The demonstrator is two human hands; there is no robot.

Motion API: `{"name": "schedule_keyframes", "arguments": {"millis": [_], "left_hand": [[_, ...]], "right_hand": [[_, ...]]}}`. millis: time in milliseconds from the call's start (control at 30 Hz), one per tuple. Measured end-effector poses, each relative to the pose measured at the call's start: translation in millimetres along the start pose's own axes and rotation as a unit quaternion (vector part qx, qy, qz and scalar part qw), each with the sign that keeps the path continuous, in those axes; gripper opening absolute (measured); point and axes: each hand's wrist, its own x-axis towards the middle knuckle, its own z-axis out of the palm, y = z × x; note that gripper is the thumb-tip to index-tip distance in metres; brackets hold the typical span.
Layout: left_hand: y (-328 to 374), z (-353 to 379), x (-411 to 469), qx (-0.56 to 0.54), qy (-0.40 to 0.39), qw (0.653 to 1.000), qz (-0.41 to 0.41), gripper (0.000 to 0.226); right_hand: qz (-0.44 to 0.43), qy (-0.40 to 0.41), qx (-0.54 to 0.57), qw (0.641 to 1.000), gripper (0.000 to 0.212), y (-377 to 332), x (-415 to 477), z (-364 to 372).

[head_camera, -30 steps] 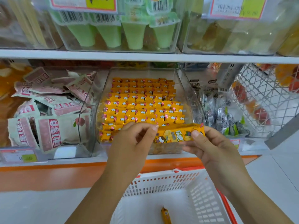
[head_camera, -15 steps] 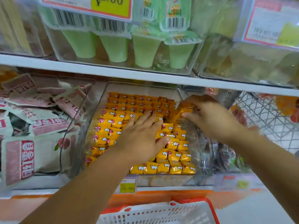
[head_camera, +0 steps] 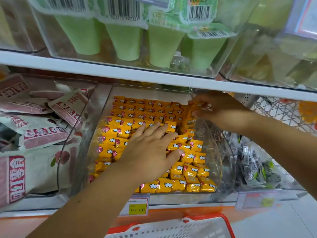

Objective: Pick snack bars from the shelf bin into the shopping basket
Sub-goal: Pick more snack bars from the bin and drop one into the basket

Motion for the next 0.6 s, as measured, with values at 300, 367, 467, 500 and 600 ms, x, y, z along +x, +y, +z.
{"name": "schedule_keyframes", "arguments": {"millis": [300, 367, 467, 500, 600], "left_hand": [[51, 2, 28, -0.024, -0.025, 0.997, 0.063, 0.065], [51, 7, 29, -0.016, -0.041, 0.997, 0.056, 0.063], [49, 6, 25, -0.013, -0.04, 0.997, 0.065, 0.058], [49, 5, 24, -0.013, -0.039, 0.997, 0.067, 0.057], [51, 3, 19, -0.021, -0.04, 0.996, 0.071, 0.056]], "right_hand": [[-0.01, 0.018, -0.006, 1.0, 0.024, 3, -1, 2], [-0.019, 0.022, -0.003, 1.0, 0.027, 6, -3, 5], [-0.024, 0.033, -0.015, 0.999, 0.03, 8, -3, 6], [-0.029, 0.037, -0.016, 0.999, 0.031, 8, -4, 7], [-0.044, 0.014, -0.055, 0.997, 0.035, 9, -8, 10]]}}
